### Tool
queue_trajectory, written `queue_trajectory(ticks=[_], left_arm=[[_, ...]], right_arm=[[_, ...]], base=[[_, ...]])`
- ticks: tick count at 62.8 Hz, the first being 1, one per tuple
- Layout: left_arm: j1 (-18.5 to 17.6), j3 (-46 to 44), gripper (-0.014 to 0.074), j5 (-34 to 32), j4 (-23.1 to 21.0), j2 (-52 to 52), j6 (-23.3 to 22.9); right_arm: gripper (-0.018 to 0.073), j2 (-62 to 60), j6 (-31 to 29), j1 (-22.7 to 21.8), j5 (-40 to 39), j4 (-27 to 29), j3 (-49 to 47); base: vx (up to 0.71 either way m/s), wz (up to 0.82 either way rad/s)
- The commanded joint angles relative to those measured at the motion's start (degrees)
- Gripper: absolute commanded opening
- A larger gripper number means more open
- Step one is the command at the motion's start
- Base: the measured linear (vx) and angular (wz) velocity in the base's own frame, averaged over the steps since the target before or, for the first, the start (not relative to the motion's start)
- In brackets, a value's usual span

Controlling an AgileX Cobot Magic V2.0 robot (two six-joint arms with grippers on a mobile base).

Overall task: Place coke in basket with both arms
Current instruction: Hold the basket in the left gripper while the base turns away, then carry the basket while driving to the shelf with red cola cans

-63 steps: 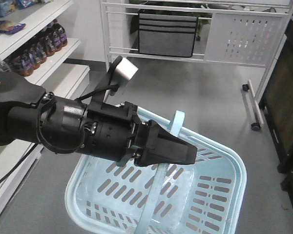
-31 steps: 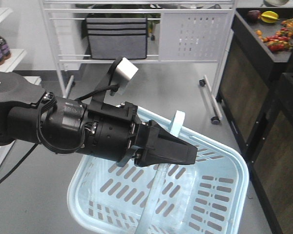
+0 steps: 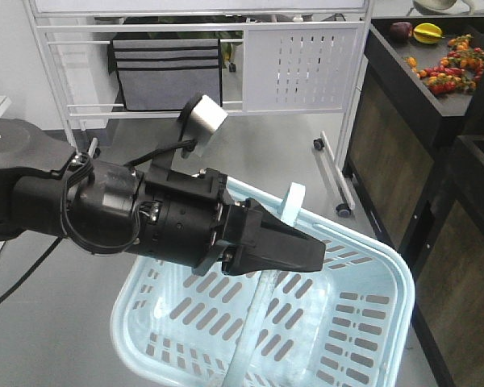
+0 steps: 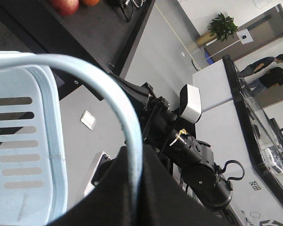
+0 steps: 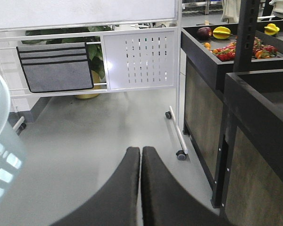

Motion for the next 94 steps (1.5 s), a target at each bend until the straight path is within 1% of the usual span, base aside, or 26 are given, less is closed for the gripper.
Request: queue_trajectory(ticks=[1, 49, 94], left_arm=[[-0.14, -1.23, -0.0007, 0.78, -4.68, -2.52, 0.46], [-0.14, -1.23, -0.0007, 0.78, -4.68, -2.52, 0.46], [-0.14, -1.23, -0.0007, 0.78, -4.68, -2.52, 0.46]], right_arm=[[-0.0005, -1.01, -0.28, -0.23, -4.22, -0.50, 0.52], [-0.0005, -1.01, -0.28, -0.23, -4.22, -0.50, 0.52], [-0.0005, -1.01, -0.29, -0.23, -3.74, -0.50, 0.52]], base=[[0.25, 0.05], [0.24, 0.01], [0.22, -0.07]])
